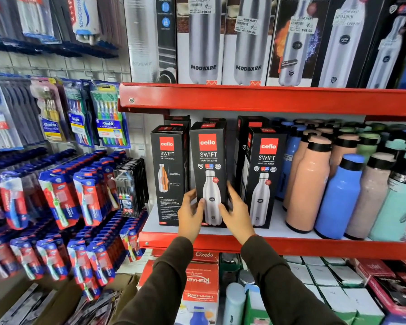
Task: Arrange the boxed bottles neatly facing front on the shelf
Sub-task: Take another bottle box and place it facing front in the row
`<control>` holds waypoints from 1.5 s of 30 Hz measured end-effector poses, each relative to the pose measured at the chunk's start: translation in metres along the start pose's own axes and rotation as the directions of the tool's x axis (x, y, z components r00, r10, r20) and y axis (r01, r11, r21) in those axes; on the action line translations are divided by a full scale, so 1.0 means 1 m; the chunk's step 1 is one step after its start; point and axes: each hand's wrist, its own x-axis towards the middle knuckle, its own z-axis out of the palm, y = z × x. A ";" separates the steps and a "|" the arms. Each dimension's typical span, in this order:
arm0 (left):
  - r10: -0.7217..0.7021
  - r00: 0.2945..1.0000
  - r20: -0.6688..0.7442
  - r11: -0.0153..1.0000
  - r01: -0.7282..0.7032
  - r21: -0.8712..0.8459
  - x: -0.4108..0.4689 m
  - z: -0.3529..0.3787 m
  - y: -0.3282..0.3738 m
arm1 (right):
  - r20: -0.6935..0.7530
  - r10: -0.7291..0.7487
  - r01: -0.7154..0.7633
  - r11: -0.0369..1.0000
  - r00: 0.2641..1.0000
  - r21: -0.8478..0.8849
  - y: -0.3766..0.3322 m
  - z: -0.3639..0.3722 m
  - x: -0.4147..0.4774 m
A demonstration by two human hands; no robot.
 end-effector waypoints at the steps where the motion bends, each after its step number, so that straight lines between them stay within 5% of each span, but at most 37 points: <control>1: 0.001 1.000 -0.006 1.000 -0.001 0.004 0.000 0.001 0.000 | -0.002 -0.002 0.002 1.000 1.000 -0.011 0.001 0.001 0.001; 20: -0.004 1.000 -0.018 0.994 0.006 0.113 0.009 0.013 -0.006 | -0.028 0.077 -0.079 0.996 0.997 -0.041 0.015 0.009 0.011; 30: 0.023 1.000 -0.012 0.988 -0.021 0.153 -0.004 0.015 -0.002 | -0.170 0.095 -0.103 0.994 0.981 -0.037 0.016 0.015 -0.004; 37: 0.139 0.985 -0.101 0.990 -0.136 0.033 -0.026 0.000 0.009 | -0.352 -0.067 0.066 0.998 0.933 -0.015 0.003 0.025 -0.023; 45: 0.336 0.879 -0.338 0.931 -0.255 0.263 -0.013 -0.047 0.017 | -0.199 -0.093 0.115 0.988 0.976 0.105 -0.027 0.070 -0.026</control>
